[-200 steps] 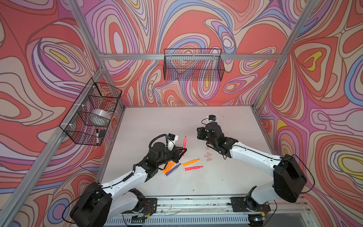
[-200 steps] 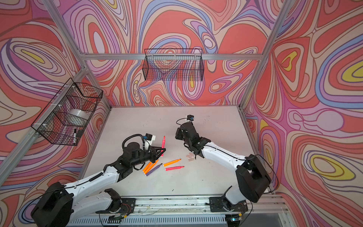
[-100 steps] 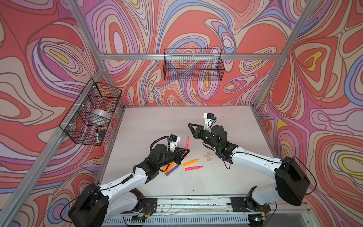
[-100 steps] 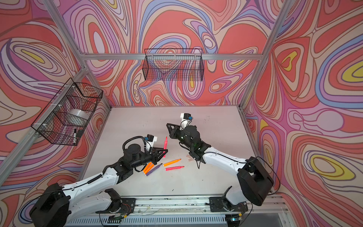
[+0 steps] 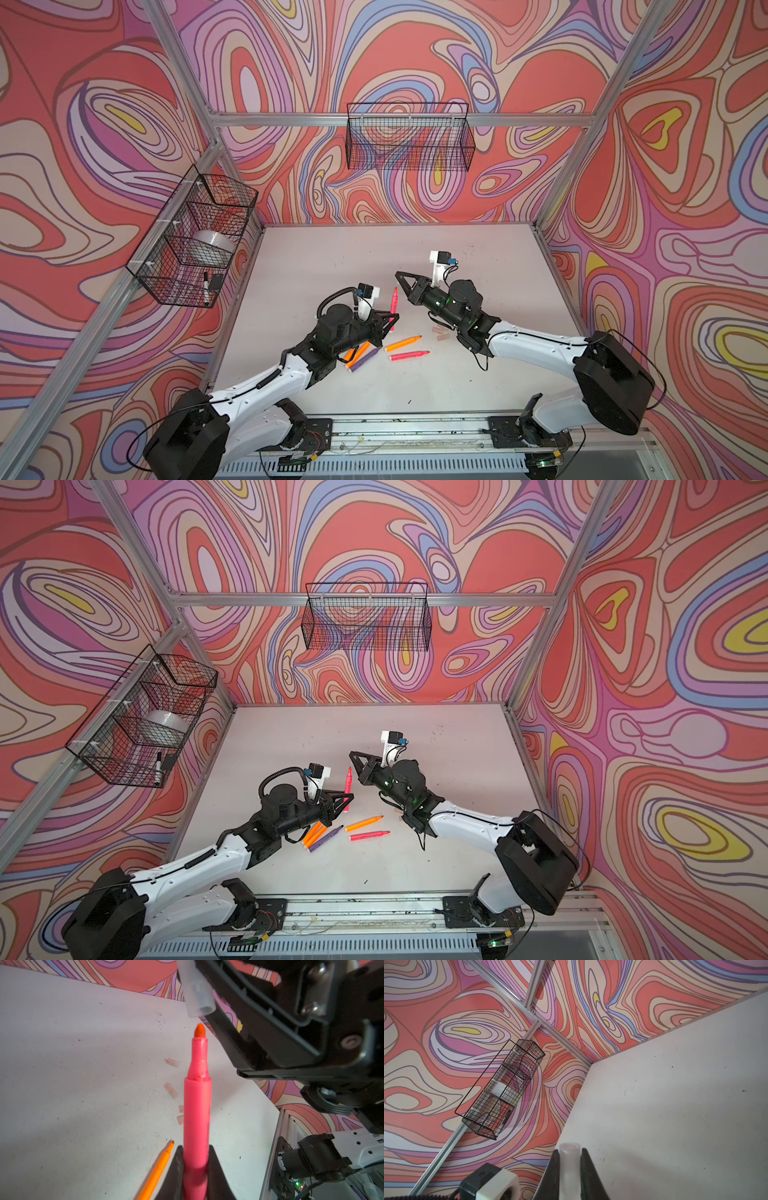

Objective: Insert pens into pen caps
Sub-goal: Put on the pen cap to the pen.

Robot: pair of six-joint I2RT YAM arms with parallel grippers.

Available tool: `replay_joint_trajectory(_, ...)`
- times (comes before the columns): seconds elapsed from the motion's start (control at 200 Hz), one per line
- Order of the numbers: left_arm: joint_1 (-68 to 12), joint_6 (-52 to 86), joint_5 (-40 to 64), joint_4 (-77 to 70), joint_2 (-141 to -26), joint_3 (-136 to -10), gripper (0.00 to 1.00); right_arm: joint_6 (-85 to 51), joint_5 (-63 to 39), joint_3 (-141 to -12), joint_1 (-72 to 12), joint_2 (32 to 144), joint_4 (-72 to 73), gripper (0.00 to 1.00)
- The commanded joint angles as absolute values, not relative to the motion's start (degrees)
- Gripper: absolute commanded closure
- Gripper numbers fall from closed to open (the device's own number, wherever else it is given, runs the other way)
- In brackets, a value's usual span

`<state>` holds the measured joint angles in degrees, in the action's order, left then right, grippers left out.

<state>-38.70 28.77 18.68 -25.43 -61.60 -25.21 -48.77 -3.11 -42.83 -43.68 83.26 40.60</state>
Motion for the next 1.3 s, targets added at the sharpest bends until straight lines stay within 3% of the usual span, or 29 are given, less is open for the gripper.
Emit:
replay_joint_trajectory(0.0, -38.85, 29.30, 17.83, -25.01, -60.81, -26.54, 1.00, -49.26, -4.11, -42.02, -44.12, 84.01, 43.86, 1.00)
replay_joint_trajectory(0.946, -38.85, 31.75, 15.79, -26.70, -62.23, -25.63, 1.00, -49.67, -3.87, -38.34, -46.62, 86.56, 48.55, 1.00)
replay_joint_trajectory(1.297, -37.06, 35.60, 18.45, -31.59, -62.57, -24.08, 1.00, -48.27, -6.43, -31.96, -47.54, 87.84, 58.95, 1.00)
